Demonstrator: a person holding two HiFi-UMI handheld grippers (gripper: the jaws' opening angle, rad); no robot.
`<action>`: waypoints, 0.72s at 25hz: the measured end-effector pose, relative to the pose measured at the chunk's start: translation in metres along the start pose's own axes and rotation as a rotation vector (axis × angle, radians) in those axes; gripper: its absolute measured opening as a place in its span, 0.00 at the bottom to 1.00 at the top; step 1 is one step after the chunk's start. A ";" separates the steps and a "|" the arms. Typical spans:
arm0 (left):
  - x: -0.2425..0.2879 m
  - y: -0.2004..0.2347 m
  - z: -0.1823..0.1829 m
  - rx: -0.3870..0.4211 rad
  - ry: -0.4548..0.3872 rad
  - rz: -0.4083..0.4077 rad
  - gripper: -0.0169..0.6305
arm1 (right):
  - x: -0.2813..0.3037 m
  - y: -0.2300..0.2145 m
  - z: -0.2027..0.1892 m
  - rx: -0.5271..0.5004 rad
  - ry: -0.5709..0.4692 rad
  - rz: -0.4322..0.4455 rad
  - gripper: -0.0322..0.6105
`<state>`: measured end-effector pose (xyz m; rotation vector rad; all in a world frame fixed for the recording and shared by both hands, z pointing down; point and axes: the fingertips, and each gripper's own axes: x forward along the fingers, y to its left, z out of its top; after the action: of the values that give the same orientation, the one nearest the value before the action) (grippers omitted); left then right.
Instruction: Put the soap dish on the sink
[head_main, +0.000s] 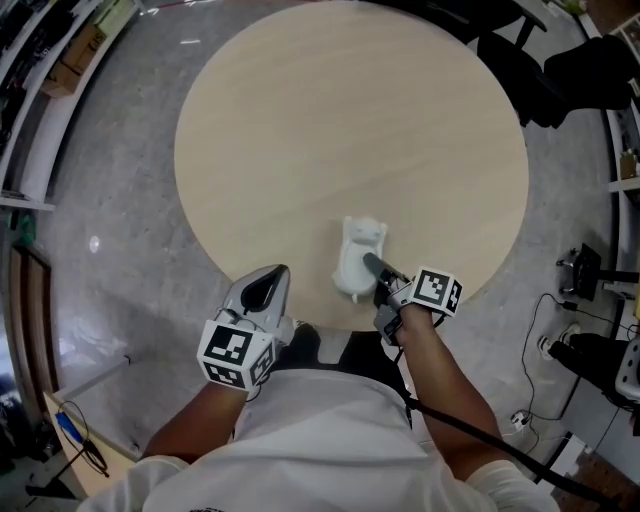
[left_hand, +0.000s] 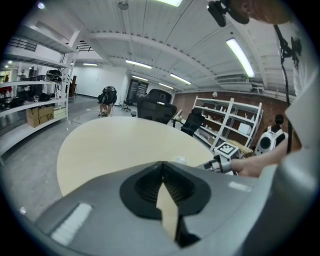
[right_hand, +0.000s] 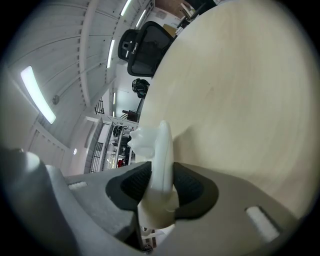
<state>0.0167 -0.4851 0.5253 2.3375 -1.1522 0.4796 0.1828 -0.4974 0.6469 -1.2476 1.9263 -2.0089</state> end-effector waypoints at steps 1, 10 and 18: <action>0.002 0.000 -0.001 -0.001 0.007 -0.001 0.04 | 0.001 -0.002 0.000 0.009 0.004 -0.004 0.27; 0.010 -0.001 -0.009 -0.003 0.051 -0.023 0.04 | 0.006 -0.015 0.000 0.121 0.016 -0.011 0.28; 0.016 -0.001 -0.002 0.005 0.050 -0.029 0.04 | 0.009 -0.019 0.004 0.099 0.026 -0.045 0.30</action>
<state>0.0269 -0.4932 0.5350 2.3295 -1.0937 0.5280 0.1877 -0.5017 0.6668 -1.2583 1.8007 -2.1244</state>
